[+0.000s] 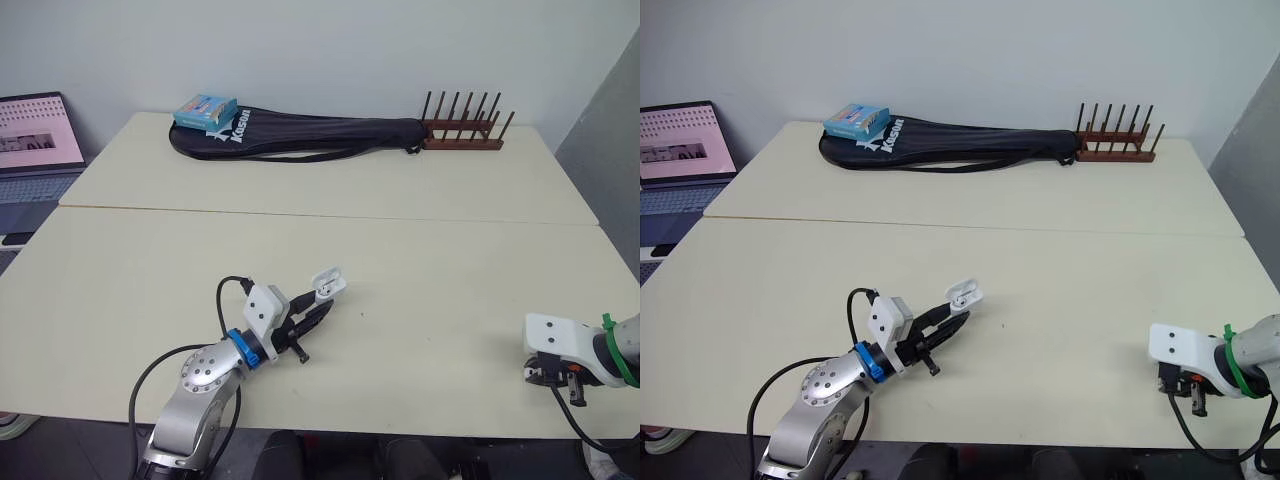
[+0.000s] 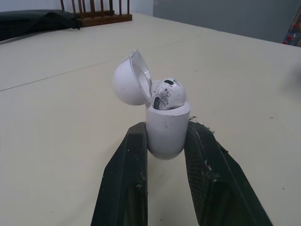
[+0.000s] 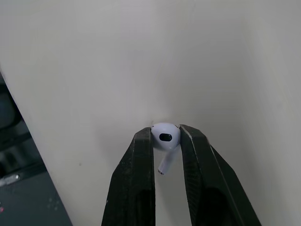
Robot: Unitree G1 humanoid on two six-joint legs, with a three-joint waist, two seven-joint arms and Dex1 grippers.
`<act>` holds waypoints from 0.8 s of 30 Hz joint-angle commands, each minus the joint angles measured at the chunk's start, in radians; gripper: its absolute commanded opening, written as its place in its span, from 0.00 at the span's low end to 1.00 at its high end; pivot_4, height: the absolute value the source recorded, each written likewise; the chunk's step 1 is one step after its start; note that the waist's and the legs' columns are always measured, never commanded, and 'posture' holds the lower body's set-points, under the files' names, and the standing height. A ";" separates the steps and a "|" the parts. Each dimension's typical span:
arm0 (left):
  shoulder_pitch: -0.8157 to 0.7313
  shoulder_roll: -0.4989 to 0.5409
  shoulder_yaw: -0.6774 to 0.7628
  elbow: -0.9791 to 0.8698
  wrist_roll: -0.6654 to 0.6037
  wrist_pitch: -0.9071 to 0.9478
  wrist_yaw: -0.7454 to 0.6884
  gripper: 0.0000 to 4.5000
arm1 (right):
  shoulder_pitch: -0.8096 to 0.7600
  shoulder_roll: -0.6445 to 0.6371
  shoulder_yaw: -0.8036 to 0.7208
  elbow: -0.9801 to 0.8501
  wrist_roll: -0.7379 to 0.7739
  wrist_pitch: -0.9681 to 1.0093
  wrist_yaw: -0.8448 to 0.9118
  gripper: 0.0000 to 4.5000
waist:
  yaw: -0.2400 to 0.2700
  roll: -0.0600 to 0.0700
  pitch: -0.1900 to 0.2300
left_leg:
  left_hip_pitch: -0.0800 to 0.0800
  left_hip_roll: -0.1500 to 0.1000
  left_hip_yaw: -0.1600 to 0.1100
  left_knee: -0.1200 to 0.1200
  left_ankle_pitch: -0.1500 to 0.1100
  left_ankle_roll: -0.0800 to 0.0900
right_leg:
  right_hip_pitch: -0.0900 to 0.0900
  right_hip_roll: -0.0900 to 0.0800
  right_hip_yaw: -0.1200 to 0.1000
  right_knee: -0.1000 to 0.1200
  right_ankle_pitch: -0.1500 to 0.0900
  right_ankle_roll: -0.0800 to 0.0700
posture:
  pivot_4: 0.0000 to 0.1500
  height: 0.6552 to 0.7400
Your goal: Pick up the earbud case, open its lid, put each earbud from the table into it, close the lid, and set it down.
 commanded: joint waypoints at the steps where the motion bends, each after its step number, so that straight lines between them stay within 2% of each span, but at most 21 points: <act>1: -0.038 -0.006 0.000 -0.027 -0.018 -0.017 -0.017 0.16 | -0.149 0.095 -0.052 -0.081 0.174 0.048 -0.002 0.09 | 0.000 0.000 0.000 | 0.000 0.000 0.000 0.000 0.000 0.000 | 0.000 0.001 0.000 0.000 0.000 0.000 | 1.00 0.44; 4: -0.073 -0.021 -0.005 -0.025 -0.029 -0.011 -0.023 0.16 | -0.307 0.229 -0.039 -0.113 0.292 0.123 -0.071 0.09 | 0.001 -0.001 0.001 | -0.001 0.000 -0.001 0.000 0.000 0.000 | 0.000 0.001 -0.001 0.000 0.002 -0.003 | 1.00 0.44; 8: -0.104 -0.040 -0.020 -0.054 -0.065 0.013 -0.039 0.16 | -0.461 0.446 -0.041 -0.109 0.377 0.134 -0.224 0.09 | 0.003 -0.001 0.001 | -0.003 -0.001 -0.002 0.000 0.000 0.000 | -0.001 0.000 -0.001 0.000 0.002 -0.004 | 1.00 0.44; 13: -0.129 -0.037 -0.043 -0.096 -0.116 0.067 -0.072 0.16 | -0.510 0.622 -0.041 -0.126 0.437 0.133 -0.363 0.09 | 0.007 -0.001 0.001 | -0.008 0.000 -0.004 0.000 0.000 0.000 | -0.006 0.000 -0.004 0.000 0.003 -0.004 | 1.00 0.44; 18: -0.154 -0.040 -0.055 -0.107 -0.137 0.097 -0.081 0.16 | -0.486 0.688 0.001 -0.142 0.434 0.110 -0.430 0.09 | 0.006 -0.001 0.001 | -0.009 0.000 -0.005 0.000 0.000 0.000 | -0.007 0.000 -0.004 0.001 0.003 -0.004 | 1.00 0.44; 24: -0.174 -0.037 -0.048 -0.093 -0.142 0.104 -0.095 0.16 | -0.424 0.699 0.090 -0.102 0.307 -0.057 -0.439 0.09 | 0.004 -0.001 0.001 | -0.009 0.000 -0.005 0.000 0.000 0.000 | -0.007 0.000 -0.004 0.001 0.003 -0.004 | 1.00 0.44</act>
